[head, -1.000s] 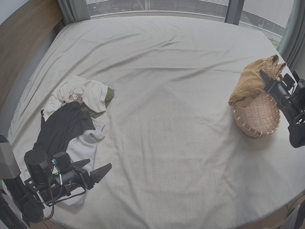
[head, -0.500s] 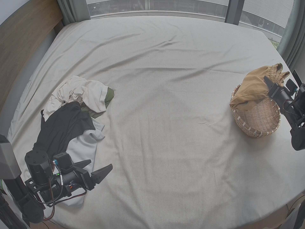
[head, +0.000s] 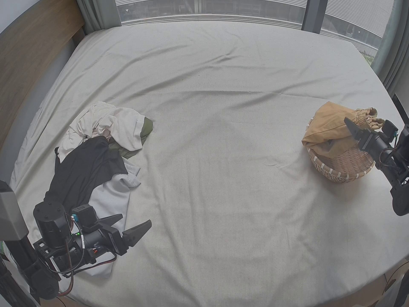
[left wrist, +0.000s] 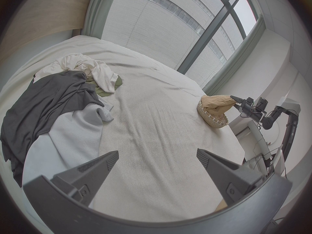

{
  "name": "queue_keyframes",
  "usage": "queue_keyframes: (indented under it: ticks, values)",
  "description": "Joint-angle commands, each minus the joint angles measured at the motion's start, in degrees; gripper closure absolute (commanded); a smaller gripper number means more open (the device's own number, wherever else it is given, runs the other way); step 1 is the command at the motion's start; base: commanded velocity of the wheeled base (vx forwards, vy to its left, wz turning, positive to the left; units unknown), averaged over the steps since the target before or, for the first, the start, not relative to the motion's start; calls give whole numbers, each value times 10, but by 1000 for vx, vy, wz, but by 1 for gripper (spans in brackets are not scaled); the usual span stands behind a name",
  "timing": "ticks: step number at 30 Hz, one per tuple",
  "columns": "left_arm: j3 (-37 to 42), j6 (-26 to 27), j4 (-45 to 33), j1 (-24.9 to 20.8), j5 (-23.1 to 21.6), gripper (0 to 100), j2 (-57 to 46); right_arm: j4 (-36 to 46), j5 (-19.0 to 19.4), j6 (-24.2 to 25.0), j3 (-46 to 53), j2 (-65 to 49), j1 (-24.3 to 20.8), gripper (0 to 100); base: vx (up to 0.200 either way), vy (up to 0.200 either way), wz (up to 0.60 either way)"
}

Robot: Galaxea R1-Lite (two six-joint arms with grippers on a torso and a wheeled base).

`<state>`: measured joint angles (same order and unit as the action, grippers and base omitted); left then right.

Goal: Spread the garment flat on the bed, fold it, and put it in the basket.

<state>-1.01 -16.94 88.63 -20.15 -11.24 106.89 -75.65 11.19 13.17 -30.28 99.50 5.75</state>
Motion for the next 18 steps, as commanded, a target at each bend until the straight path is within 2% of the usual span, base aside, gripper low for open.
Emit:
queue_keyframes:
  ticks: [1,7,12,15,16,18]
  values:
    - [9,1,0,-1,0,0,-3,9,1,-5,30,-45,-11,0,0,0,0]
    - [9,1,1,-9,0,0,-4,71,1,-6,46,-114,-33,0,0,0,0]
    - [9,1,1,-16,7,0,-5,158,1,-7,45,-183,-68,0,0,0,0]
    - [9,1,1,-21,8,0,-12,191,1,-7,51,-203,-117,0,0,0,0]
    - [9,1,1,-21,8,0,-12,191,1,-7,51,-203,-117,0,0,0,0]
    - [9,1,1,-21,8,0,-17,194,1,-7,68,-205,-162,0,0,0,0]
